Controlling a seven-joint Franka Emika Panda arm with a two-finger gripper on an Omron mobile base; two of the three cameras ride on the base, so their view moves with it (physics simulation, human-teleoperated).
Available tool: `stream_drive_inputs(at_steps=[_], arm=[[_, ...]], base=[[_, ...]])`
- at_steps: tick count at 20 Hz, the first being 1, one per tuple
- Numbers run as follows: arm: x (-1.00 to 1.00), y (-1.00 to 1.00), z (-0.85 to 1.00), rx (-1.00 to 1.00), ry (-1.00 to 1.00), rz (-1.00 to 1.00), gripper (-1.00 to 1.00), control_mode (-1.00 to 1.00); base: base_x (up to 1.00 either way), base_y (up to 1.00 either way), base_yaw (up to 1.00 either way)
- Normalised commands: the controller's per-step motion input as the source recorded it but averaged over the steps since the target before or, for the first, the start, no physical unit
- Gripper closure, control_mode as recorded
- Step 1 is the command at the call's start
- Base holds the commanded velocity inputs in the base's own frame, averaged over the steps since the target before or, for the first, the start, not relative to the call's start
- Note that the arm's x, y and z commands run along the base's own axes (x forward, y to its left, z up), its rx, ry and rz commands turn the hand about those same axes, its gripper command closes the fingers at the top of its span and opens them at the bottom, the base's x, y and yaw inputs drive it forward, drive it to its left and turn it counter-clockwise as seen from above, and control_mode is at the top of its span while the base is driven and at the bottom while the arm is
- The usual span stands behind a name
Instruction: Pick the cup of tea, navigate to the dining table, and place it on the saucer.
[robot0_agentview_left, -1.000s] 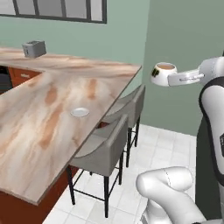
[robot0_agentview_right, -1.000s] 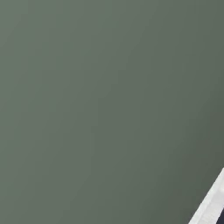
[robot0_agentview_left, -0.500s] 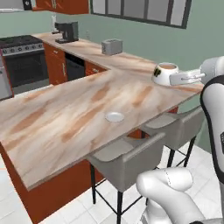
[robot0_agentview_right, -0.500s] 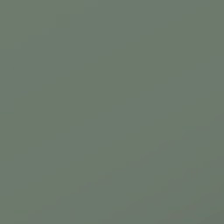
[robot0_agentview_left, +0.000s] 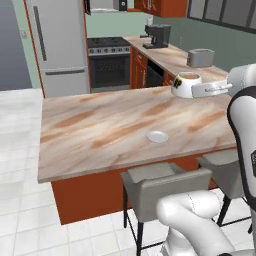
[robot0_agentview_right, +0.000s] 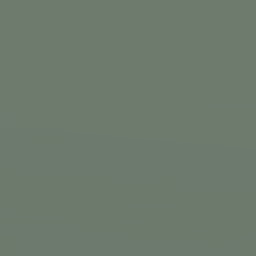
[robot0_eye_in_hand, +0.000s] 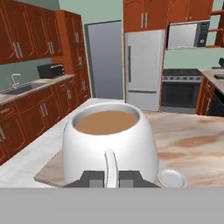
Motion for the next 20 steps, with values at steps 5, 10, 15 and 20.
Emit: stream_drive_inputs(at_steps=[5, 10, 15, 20], arm=[[0.0, 0.0, 0.0, 0.0, 0.0, 0.0, 1.0, 1.0], [0.0, 0.0, 0.0, 0.0, 0.0, 0.0, 1.0, 1.0], [0.0, 0.0, 0.0, 0.0, 0.0, 0.0, 1.0, 1.0], [0.0, 0.0, 0.0, 0.0, 0.0, 0.0, 1.0, 1.0]], base=[[0.06, -0.51, 0.14], [-0.22, -0.75, -0.07], [0.46, 0.0, 0.0], [0.97, 0.1, 0.0]])
